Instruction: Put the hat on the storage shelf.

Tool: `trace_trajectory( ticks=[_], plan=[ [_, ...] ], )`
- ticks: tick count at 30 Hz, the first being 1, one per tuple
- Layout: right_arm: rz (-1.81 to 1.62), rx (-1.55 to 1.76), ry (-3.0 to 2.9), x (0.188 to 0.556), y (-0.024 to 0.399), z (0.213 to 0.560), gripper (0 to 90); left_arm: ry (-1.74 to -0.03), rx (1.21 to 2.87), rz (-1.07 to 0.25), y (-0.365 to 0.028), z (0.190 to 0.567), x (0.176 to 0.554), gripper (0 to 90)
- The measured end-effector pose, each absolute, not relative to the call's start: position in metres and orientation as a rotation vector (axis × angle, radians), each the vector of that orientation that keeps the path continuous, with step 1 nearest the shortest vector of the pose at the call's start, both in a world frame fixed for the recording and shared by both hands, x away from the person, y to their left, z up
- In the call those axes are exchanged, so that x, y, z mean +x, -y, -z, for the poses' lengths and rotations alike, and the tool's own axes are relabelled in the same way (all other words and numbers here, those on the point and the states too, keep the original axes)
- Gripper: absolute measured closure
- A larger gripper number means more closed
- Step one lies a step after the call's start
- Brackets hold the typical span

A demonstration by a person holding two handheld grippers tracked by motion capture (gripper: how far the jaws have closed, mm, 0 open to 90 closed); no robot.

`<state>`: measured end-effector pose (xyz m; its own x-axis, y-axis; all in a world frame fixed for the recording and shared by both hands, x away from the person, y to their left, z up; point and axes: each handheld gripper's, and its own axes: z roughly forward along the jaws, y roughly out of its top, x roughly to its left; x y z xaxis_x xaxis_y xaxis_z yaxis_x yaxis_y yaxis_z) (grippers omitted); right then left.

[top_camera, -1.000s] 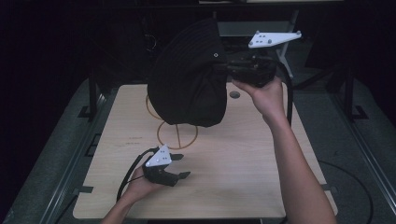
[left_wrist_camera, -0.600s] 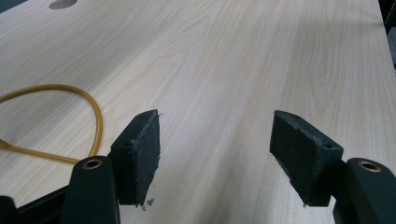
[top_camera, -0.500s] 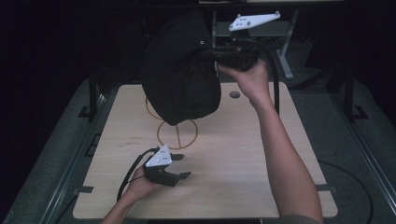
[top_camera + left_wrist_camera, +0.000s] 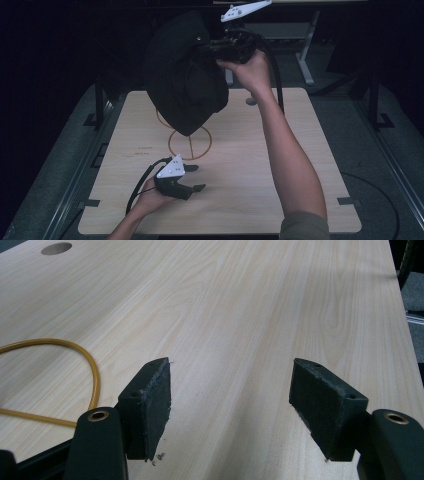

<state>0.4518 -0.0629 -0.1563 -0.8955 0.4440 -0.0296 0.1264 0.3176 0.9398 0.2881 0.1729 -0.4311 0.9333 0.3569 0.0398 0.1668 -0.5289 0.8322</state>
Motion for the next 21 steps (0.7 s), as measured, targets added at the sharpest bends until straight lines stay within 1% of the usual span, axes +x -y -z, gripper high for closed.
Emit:
trace_trajectory(
  ticks=[9,21],
  plan=[
    [-1.572,0.530,-2.336,0.470,0.042,0.159,87.3,-0.352,2.151,-0.258,-0.170,0.431,0.287,32.5],
    [-1.556,0.629,-2.384,0.497,0.015,0.175,86.6,-0.351,2.151,-0.257,-0.168,0.430,0.287,31.7]
  ],
)
